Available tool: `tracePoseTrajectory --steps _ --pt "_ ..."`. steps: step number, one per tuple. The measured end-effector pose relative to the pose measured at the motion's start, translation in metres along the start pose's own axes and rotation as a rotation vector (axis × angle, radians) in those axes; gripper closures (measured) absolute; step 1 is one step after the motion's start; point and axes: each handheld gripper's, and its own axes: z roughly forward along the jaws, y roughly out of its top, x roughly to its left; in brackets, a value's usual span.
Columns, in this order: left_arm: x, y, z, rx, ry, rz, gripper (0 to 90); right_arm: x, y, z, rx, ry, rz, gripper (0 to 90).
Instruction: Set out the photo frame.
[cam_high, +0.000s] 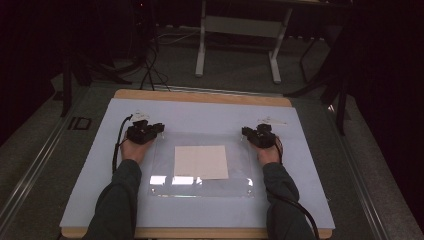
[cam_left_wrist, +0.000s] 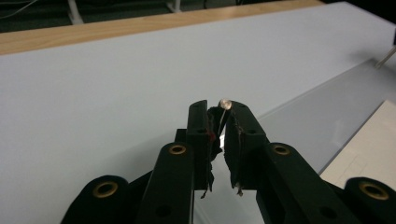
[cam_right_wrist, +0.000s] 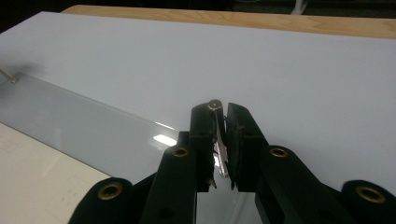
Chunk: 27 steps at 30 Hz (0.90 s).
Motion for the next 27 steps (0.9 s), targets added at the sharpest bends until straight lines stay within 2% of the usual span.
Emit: tracePoseTrajectory --steps 5,10,14,16,20,24,27 --pt "0.000 0.001 0.002 0.001 -0.004 -0.006 82.2 -0.001 0.002 -0.001 0.003 0.005 -0.011 81.3" --pt "0.001 0.001 0.002 0.008 -0.003 -0.018 82.6 0.000 0.002 0.000 0.011 0.001 -0.002 82.0" --pt "-0.002 0.007 0.004 0.046 0.021 -0.007 83.7 -0.001 0.005 0.001 0.028 -0.004 0.010 82.3" --pt "0.000 0.008 0.004 0.060 0.013 -0.022 83.7 -0.001 0.007 0.001 0.040 -0.001 0.017 82.4" --pt "0.002 0.011 0.006 0.083 0.011 -0.026 84.0 -0.002 0.009 0.002 0.053 0.000 0.029 82.6" --pt "0.002 0.014 0.009 0.101 0.021 -0.038 84.6 -0.004 0.011 0.005 0.069 -0.002 0.042 83.1" --pt "0.003 0.014 0.011 0.095 0.022 -0.054 84.8 -0.005 0.014 0.007 0.084 -0.004 0.047 83.5"
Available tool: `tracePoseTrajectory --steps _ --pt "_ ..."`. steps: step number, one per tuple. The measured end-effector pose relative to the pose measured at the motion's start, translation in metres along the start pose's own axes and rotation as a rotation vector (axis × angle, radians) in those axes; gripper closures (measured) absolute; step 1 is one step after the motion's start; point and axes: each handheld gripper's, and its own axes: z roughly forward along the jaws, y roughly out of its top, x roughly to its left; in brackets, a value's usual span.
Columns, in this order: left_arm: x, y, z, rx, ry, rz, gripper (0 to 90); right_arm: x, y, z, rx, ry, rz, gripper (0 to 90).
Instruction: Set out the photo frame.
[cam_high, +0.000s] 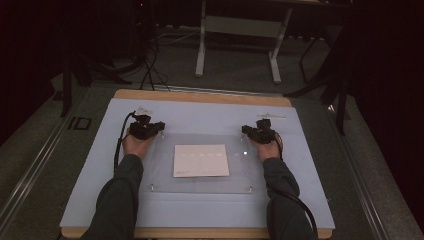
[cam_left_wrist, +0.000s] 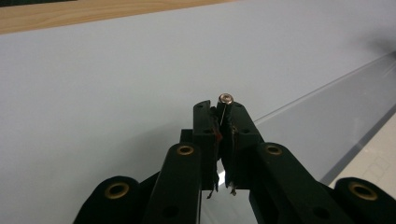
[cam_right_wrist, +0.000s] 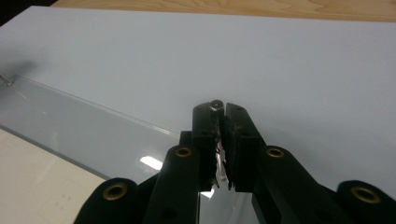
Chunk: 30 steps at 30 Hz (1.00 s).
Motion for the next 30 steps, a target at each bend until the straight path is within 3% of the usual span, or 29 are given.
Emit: tracePoseTrajectory --steps 13,23,27,30 --pt "0.003 0.007 0.006 0.032 0.003 -0.030 85.1 -0.003 0.005 0.007 0.016 0.000 0.045 83.9" --pt "0.005 0.010 0.011 0.028 0.015 -0.087 85.1 -0.004 0.010 0.013 0.025 -0.020 0.085 84.5" --pt "0.006 0.011 0.012 0.032 0.019 -0.103 84.9 -0.004 0.013 0.016 0.031 -0.029 0.124 84.3" --pt "0.004 0.013 0.014 0.046 0.036 -0.093 84.6 -0.005 0.015 0.018 0.041 -0.034 0.151 84.3"
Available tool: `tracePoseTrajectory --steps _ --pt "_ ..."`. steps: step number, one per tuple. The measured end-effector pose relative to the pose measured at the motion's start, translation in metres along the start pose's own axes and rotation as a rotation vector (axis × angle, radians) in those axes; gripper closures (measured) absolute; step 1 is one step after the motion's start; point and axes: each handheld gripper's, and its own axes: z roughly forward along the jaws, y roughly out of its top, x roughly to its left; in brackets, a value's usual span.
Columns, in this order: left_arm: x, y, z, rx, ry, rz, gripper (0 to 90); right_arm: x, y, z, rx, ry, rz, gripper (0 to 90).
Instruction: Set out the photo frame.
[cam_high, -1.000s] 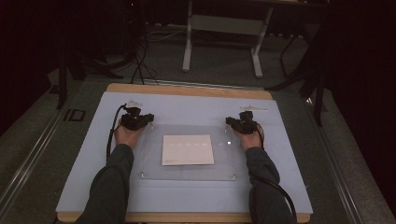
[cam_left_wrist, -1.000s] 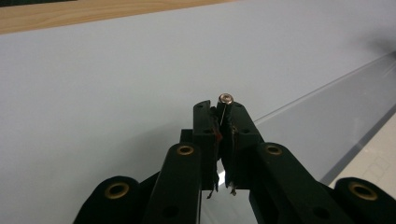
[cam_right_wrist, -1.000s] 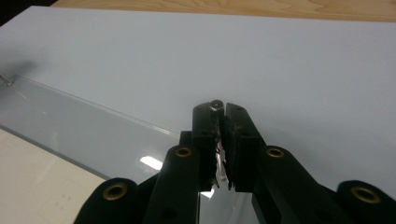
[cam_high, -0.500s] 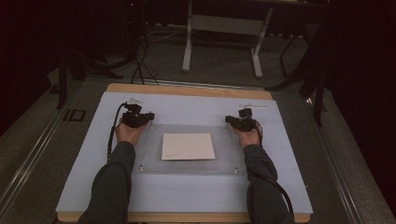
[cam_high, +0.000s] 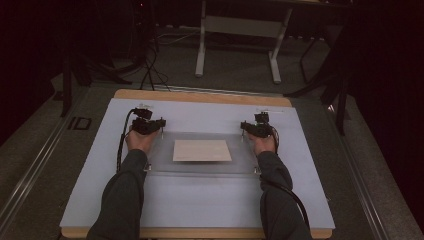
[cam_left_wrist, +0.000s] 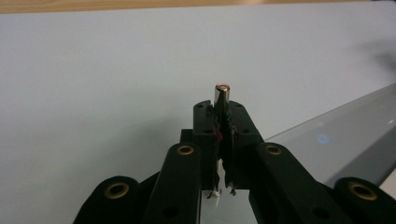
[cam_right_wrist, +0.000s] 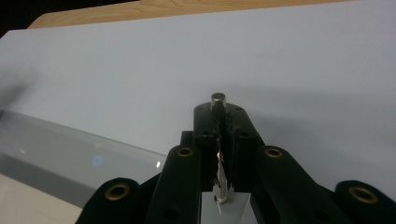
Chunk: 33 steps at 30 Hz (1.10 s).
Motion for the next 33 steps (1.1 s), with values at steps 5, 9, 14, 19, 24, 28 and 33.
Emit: tracePoseTrajectory --steps 5,9,14,19,24,28,33 --pt "0.000 0.000 -0.001 0.004 -0.002 -0.002 84.3 -0.001 0.002 0.001 0.013 0.004 0.024 84.0" --pt "0.000 0.000 -0.001 0.007 -0.002 -0.007 83.8 0.000 0.004 0.001 0.028 0.001 0.038 83.9" --pt "0.001 0.000 -0.004 0.009 0.011 0.012 77.8 -0.001 0.004 0.002 0.029 0.001 0.041 83.9" --pt "0.007 -0.004 -0.017 -0.025 -0.004 0.009 71.0 -0.001 0.004 0.003 0.029 0.004 0.043 84.0" --pt "0.013 -0.014 -0.033 -0.070 -0.028 0.019 69.2 -0.001 0.004 0.003 0.031 0.005 0.037 84.0" --pt "0.017 -0.025 -0.046 -0.088 -0.025 0.062 68.4 -0.001 0.004 0.003 0.031 0.005 0.040 84.0" --pt "0.020 -0.036 -0.054 -0.079 -0.013 0.103 65.4 -0.001 0.004 0.003 0.035 0.007 0.041 83.9"
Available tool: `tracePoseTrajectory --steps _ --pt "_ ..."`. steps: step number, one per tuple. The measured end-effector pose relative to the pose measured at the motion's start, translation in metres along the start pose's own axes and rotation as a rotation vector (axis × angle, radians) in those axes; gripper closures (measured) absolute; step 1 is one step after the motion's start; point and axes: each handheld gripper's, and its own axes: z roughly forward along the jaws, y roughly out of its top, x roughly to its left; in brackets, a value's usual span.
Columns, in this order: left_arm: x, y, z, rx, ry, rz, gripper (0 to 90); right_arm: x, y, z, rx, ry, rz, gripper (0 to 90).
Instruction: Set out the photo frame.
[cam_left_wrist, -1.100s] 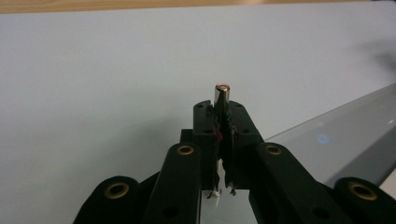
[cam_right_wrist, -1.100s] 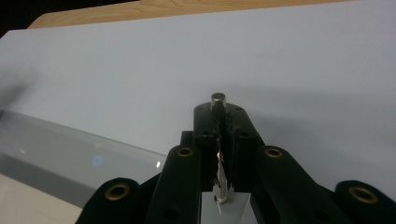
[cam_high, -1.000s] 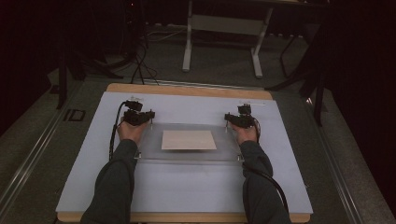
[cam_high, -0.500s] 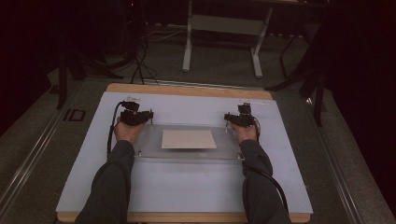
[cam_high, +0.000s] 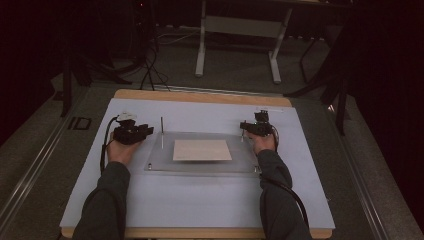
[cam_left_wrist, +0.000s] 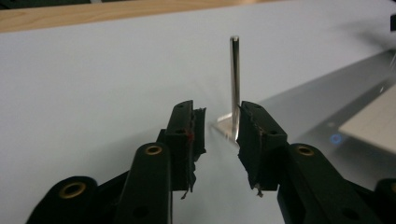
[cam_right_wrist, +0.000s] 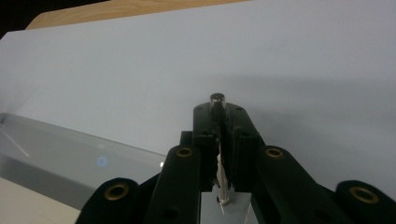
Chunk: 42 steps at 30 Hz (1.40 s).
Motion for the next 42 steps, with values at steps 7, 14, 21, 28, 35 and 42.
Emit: tracePoseTrajectory --steps 7,14,21,28,35,42 --pt "-0.004 -0.011 0.002 0.046 0.025 0.064 59.6 -0.001 0.000 0.000 0.000 0.010 0.014 83.6" --pt "-0.010 -0.021 0.000 0.050 0.031 0.120 56.6 -0.002 0.000 0.001 0.001 0.016 0.023 83.4" --pt "-0.020 -0.029 -0.002 0.063 0.034 0.195 47.0 -0.002 0.001 0.002 0.010 0.014 0.028 83.5" --pt "-0.033 -0.032 -0.001 0.045 0.016 0.253 38.3 -0.002 0.002 0.002 0.013 0.014 0.031 83.5" --pt "-0.043 -0.031 -0.004 -0.021 -0.009 0.319 41.1 -0.002 0.002 0.003 0.014 0.017 0.031 83.4" --pt "-0.056 -0.028 -0.004 -0.069 0.005 0.409 49.3 -0.003 0.004 0.004 0.021 0.019 0.038 83.4"
